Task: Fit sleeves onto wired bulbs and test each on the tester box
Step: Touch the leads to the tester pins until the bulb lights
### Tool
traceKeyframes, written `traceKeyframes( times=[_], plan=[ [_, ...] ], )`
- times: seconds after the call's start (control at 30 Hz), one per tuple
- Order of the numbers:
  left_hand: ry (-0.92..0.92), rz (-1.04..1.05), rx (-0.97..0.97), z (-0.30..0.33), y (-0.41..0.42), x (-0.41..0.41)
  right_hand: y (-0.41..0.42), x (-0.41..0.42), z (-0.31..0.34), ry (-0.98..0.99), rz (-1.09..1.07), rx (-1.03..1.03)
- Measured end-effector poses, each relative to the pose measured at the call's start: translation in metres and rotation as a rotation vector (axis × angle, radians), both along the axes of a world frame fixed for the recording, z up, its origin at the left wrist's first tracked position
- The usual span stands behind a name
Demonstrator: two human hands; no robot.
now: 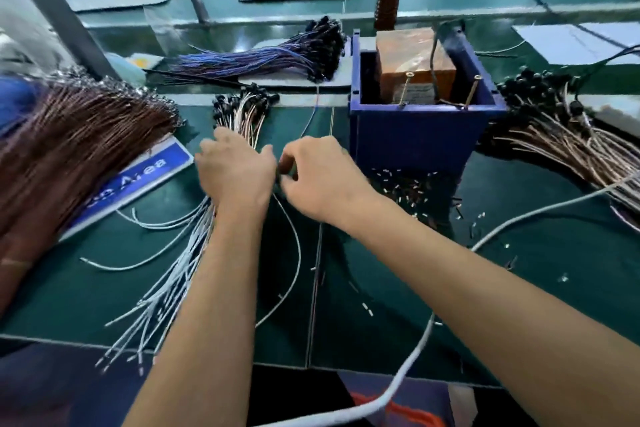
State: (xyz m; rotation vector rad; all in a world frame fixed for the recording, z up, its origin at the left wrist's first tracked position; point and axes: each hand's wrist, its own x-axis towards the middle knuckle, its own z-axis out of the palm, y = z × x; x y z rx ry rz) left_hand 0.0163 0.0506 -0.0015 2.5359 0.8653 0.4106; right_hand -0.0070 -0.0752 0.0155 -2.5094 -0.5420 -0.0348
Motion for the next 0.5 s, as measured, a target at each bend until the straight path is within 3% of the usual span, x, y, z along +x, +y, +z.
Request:
traceKeyframes(
  times=[0.13, 0.37, 0.5],
  plan=[
    [0.014, -0.011, -0.035, 0.002, 0.015, 0.006, 0.019, 0.0, -0.007, 0.059, -0.011, -0.107],
    [0.069, 0.008, -0.026, 0.007, 0.02, 0.016, 0.037, -0.018, -0.007, -0.046, -0.006, -0.229],
    [0.052, 0.019, -0.039, 0.005, 0.029, 0.017, 0.039, -0.017, -0.004, -0.011, 0.021, -0.299]
  ],
)
